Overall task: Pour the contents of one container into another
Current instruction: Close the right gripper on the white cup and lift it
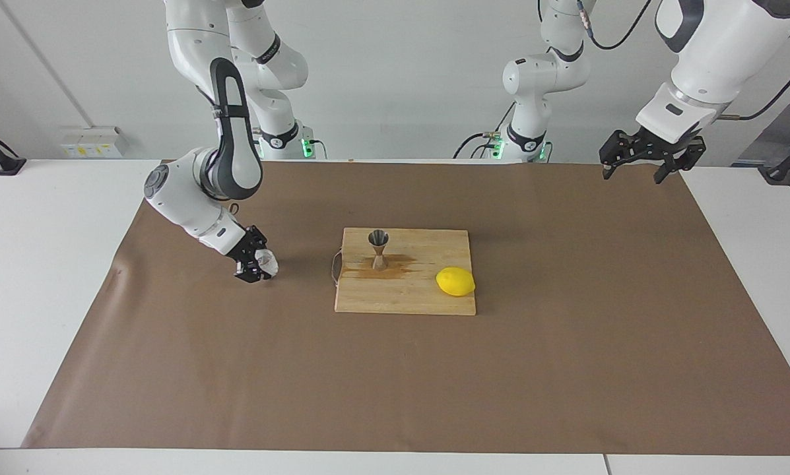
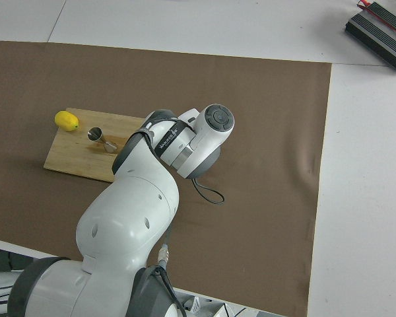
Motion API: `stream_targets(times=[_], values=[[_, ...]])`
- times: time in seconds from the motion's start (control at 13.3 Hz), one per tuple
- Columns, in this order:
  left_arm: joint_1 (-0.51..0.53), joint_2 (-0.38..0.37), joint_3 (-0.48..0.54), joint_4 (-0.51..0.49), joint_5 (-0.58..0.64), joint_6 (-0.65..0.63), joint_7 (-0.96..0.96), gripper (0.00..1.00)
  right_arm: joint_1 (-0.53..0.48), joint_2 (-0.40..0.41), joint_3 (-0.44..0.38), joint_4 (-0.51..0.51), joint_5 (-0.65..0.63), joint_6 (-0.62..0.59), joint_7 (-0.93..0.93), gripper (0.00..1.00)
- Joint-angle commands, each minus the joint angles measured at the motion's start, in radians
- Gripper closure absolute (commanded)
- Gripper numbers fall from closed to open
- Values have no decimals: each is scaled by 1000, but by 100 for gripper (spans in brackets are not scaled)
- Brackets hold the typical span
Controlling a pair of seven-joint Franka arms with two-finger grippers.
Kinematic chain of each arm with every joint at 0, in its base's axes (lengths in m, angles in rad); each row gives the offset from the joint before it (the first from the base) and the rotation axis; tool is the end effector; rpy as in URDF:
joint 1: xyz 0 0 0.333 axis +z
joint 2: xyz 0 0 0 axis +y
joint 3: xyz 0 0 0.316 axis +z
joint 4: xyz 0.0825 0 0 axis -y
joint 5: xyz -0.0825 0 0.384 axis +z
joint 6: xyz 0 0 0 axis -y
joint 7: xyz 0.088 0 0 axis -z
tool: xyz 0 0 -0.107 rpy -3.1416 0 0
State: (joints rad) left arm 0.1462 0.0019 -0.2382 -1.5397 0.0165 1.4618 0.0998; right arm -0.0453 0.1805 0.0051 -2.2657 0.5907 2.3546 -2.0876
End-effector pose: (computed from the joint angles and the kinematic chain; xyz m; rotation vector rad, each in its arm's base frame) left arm 0.5416 -0.0479 0.6289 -3.1092 0.2973 0.1247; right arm 0.5268 -0.0136 0.2740 -1.9727 -2.0420 -0.4374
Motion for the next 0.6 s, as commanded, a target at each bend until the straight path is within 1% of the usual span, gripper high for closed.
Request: stream_targets(times=[0.0, 0.08, 0.15, 0.3, 0.53], values=[[27, -8, 3, 9, -62, -15, -3, 0, -4, -4, 4, 0, 34, 5, -15, 60], [29, -8, 5, 10, -66, -12, -2, 0, -4, -6, 4, 2, 34, 3, -15, 63], [30, -8, 5, 10, -64, -8, -2, 0, -4, -9, 6, 3, 34, 2, -12, 65], [29, -7, -1, 12, -53, -8, -2, 0, -4, -10, 9, 20, 34, -5, -6, 65], [30, -5, 0, 12, -53, -3, 0, 0, 10, -18, 15, 51, 34, -28, 78, 65]])
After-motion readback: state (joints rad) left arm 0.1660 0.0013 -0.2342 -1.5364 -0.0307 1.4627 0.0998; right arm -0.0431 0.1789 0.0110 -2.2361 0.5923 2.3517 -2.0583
